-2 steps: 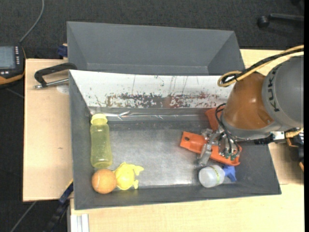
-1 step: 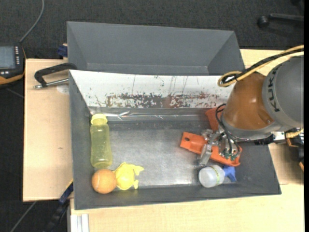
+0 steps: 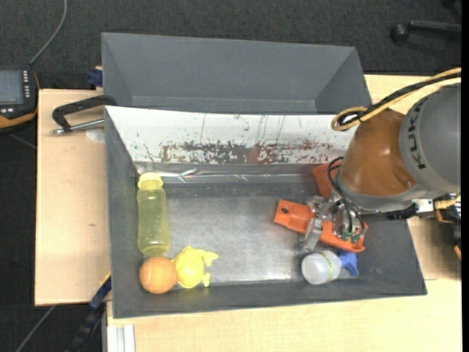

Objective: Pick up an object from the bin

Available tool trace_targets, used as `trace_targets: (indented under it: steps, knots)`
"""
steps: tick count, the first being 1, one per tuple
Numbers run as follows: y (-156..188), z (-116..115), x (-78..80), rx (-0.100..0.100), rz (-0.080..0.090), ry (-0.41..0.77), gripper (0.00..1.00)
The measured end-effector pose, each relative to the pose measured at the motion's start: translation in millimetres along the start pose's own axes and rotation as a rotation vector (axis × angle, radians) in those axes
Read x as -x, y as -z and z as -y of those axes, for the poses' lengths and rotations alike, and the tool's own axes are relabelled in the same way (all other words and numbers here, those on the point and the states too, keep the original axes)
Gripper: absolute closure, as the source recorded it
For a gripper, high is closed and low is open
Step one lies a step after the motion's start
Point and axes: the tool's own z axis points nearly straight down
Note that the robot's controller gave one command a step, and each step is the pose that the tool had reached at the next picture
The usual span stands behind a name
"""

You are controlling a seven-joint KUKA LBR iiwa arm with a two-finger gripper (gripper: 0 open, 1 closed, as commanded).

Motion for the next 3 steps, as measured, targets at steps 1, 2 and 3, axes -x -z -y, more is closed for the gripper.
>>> trace_targets:
  steps: [1, 2, 3]
  knots:
    - [8.8, -0.3, -0.2, 0.000, 0.000, 0.001, 1.00]
    - [19.5, -0.6, 0.6, 0.001, 0.003, 0.001, 1.00]
    - [28.5, -0.6, 1.2, 0.001, 0.005, 0.002, 1.00]
